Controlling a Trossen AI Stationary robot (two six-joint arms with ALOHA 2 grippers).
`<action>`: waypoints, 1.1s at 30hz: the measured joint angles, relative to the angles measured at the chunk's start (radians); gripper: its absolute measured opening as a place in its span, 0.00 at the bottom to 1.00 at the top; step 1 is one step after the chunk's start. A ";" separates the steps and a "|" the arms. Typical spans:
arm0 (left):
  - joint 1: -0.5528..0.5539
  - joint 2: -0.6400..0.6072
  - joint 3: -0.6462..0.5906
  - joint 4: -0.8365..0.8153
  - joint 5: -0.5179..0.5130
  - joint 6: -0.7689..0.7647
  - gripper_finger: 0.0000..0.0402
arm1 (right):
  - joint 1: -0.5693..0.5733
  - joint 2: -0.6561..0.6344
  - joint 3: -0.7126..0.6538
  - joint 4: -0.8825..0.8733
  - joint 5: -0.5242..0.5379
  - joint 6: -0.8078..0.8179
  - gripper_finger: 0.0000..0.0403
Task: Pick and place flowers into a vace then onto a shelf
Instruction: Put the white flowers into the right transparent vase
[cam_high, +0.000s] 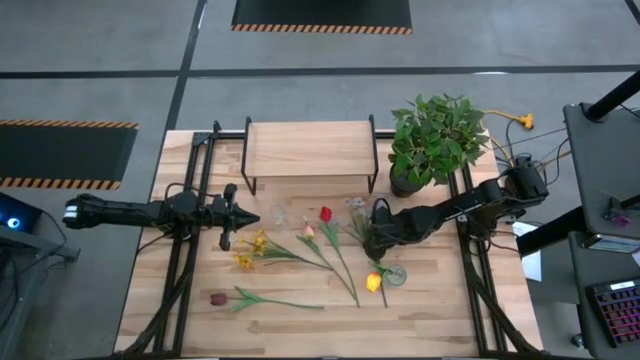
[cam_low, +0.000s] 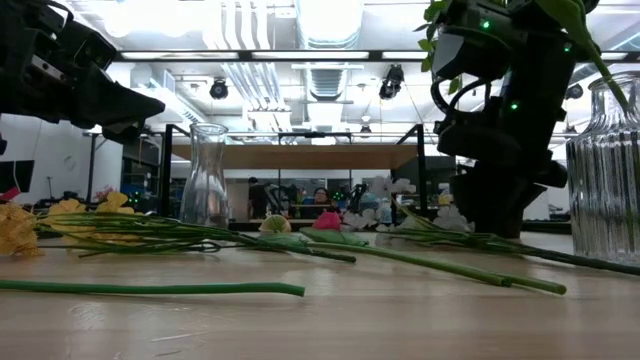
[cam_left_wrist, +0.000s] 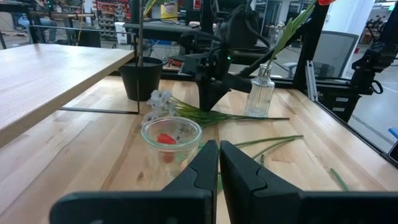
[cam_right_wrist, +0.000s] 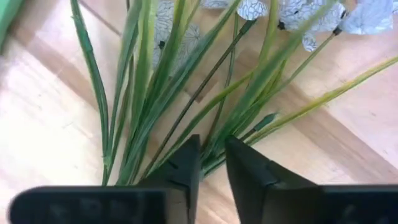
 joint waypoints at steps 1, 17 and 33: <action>0.000 0.000 0.000 0.000 0.000 0.000 0.00 | -0.001 0.000 0.000 0.000 0.000 0.000 0.12; 0.000 0.000 0.000 0.000 0.000 0.000 0.00 | 0.000 -0.040 0.063 0.003 -0.027 -0.087 0.02; 0.000 0.001 0.000 0.000 0.000 0.000 0.00 | 0.000 -0.137 0.091 -0.005 -0.004 -0.154 0.02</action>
